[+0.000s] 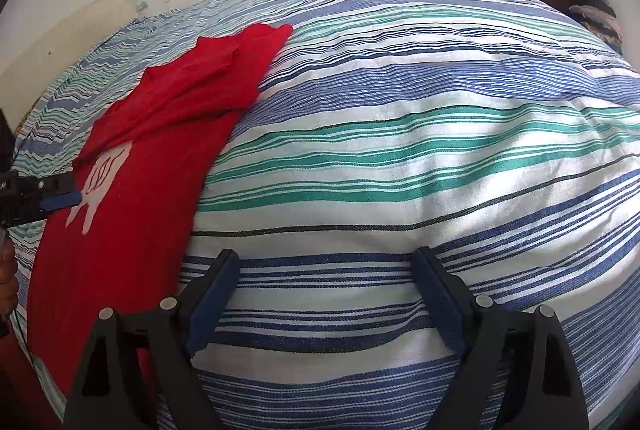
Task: Fold small clothes
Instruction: 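Grasp the other sleeve cuff with the left gripper and fold it across the body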
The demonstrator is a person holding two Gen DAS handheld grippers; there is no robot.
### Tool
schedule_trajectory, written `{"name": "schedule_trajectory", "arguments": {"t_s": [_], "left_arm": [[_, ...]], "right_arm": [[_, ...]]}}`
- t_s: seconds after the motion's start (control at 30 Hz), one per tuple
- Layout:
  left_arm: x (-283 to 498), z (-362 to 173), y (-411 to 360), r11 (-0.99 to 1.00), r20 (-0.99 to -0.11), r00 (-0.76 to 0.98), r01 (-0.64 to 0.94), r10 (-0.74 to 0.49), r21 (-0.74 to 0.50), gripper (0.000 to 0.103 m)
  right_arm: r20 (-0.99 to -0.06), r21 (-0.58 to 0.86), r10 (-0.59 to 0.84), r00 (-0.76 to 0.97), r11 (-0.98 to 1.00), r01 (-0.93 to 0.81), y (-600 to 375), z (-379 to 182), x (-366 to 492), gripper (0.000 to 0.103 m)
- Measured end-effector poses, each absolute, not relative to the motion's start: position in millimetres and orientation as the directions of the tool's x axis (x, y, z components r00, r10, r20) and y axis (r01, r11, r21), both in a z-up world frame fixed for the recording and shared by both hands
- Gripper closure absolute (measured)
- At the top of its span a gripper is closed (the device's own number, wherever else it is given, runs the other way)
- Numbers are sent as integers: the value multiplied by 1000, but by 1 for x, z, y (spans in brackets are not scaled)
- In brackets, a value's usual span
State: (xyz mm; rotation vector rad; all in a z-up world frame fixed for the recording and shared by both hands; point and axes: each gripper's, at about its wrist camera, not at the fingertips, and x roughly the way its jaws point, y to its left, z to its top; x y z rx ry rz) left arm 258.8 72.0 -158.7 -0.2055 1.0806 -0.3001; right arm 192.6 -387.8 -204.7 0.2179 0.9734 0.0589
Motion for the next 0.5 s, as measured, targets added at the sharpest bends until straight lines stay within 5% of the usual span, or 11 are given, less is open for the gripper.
{"name": "schedule_trajectory", "arguments": {"t_s": [0.17, 0.33, 0.37, 0.43, 0.5], "left_arm": [[292, -169, 116, 977, -868, 453, 145, -205, -155, 35], [324, -192, 77, 980, -865, 490, 201, -108, -8, 34], [334, -196, 73, 985, -868, 492, 170, -67, 20, 39], [350, -201, 85, 998, -864, 502, 64, -24, 10, 99], [354, -204, 109, 993, -847, 527, -44, -67, -106, 97]], "right_arm": [[-819, 184, 133, 558, 982, 36, -382, -206, 195, 11], [-820, 167, 119, 560, 985, 35, -381, -206, 196, 11], [-820, 164, 116, 561, 986, 35, -381, -206, 196, 11], [-820, 160, 113, 561, 987, 35, -380, -206, 195, 11], [-820, 159, 112, 562, 987, 34, -380, -206, 195, 11]]}}
